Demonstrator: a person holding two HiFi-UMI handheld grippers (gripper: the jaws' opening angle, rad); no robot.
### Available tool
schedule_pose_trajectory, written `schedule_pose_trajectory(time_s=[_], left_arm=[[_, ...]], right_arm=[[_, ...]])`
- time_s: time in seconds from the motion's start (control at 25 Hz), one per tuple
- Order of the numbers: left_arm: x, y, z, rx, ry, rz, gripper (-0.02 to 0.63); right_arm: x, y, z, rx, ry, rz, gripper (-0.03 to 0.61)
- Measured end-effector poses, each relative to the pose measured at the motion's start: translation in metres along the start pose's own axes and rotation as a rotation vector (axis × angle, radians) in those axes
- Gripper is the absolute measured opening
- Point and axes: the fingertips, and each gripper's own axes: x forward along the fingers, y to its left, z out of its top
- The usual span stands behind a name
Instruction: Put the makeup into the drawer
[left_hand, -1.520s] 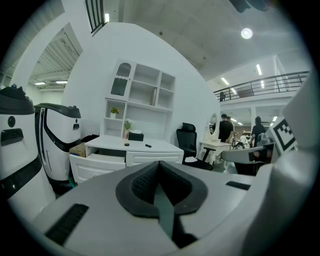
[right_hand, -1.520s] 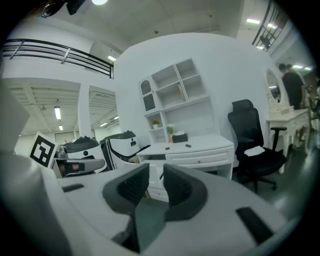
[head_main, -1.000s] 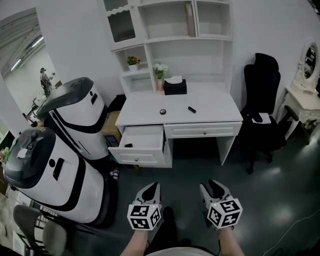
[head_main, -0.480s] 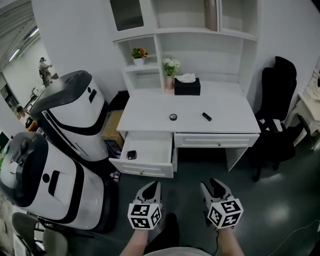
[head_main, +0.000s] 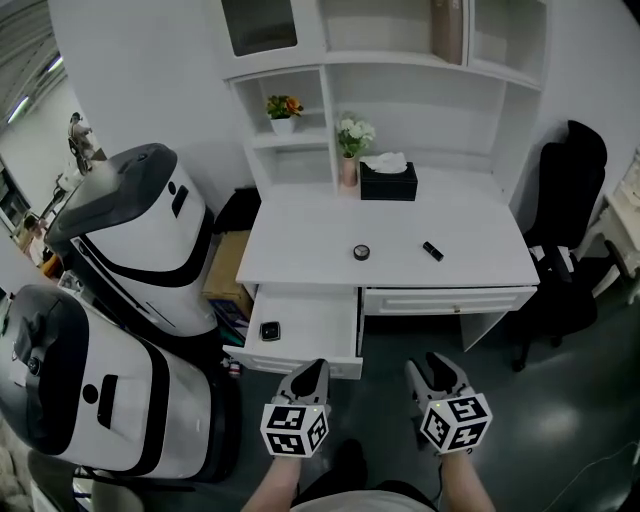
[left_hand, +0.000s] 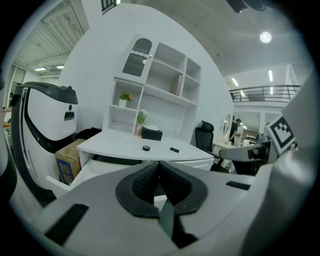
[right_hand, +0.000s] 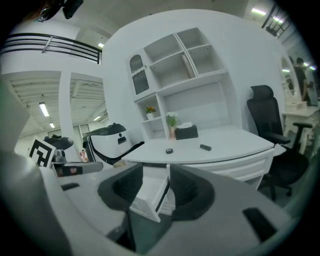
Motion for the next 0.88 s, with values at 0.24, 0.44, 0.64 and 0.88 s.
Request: schedule_pose_trajectory(time_s=[0.24,0.44,0.64,0.88], left_arm=[[0.015,0.021,0.005,-0.006,0.009,0.005,0.002],[0.024,0.034,0.008,-0.012,0.01,0.01,0.002],[0.038,0.046,0.014,-0.015,0.006,0.027,0.002],[0.057,0.067,0.021,-0.042,0.005,0.082,0.002]], right_arm=[[0.027,0.008,0.007,-0.021,0.012,0.014,0.153],[0.047,0.007,0.011,-0.05,0.031,0.02,0.153],[0.077,-0.001,0.019,-0.07,0.042,0.024,0.153],[0.123,-0.013,0.03,-0.092,0.065,0.046,0.153]])
